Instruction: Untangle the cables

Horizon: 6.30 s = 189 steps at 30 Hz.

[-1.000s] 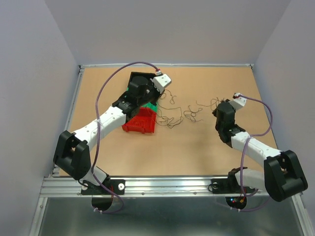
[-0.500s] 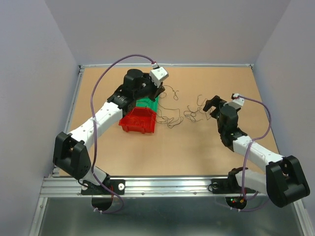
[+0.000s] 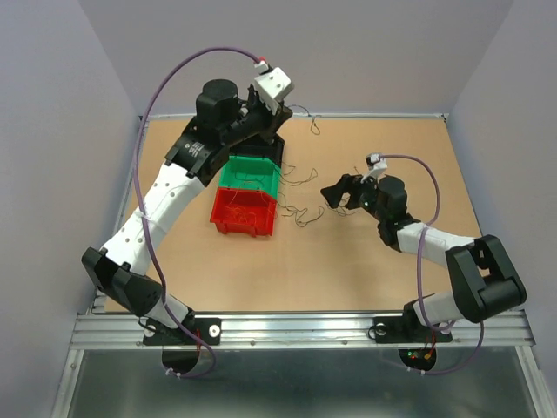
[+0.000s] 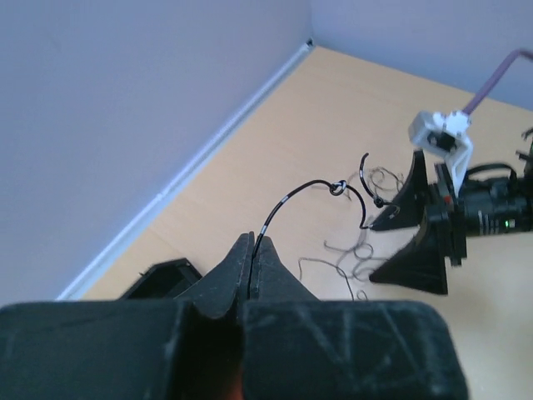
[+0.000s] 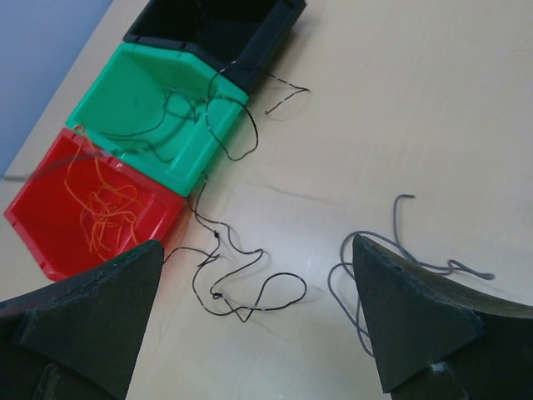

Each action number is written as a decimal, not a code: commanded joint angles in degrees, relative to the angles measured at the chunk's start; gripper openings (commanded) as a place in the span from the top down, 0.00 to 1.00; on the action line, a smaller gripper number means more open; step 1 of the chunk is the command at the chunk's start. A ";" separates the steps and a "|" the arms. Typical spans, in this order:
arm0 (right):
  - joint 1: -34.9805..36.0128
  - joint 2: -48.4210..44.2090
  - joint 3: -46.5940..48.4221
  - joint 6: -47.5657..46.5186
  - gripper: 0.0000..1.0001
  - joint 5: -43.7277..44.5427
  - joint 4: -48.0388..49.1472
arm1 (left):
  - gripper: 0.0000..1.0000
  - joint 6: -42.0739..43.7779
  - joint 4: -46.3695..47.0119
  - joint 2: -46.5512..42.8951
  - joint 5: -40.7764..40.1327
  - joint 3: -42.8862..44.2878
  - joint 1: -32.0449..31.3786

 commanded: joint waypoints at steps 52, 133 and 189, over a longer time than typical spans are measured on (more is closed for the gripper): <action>5.58 30.24 59.83 2.06 1.00 -24.20 9.14 | 1.00 -2.92 11.71 8.86 3.51 3.80 18.91; 14.99 38.87 55.30 -5.15 0.44 8.92 -25.40 | 1.00 0.16 12.95 18.37 -3.96 -14.30 20.93; 13.49 43.43 61.53 0.92 0.99 -7.15 -21.80 | 1.00 -2.30 -5.94 14.76 3.07 6.77 22.16</action>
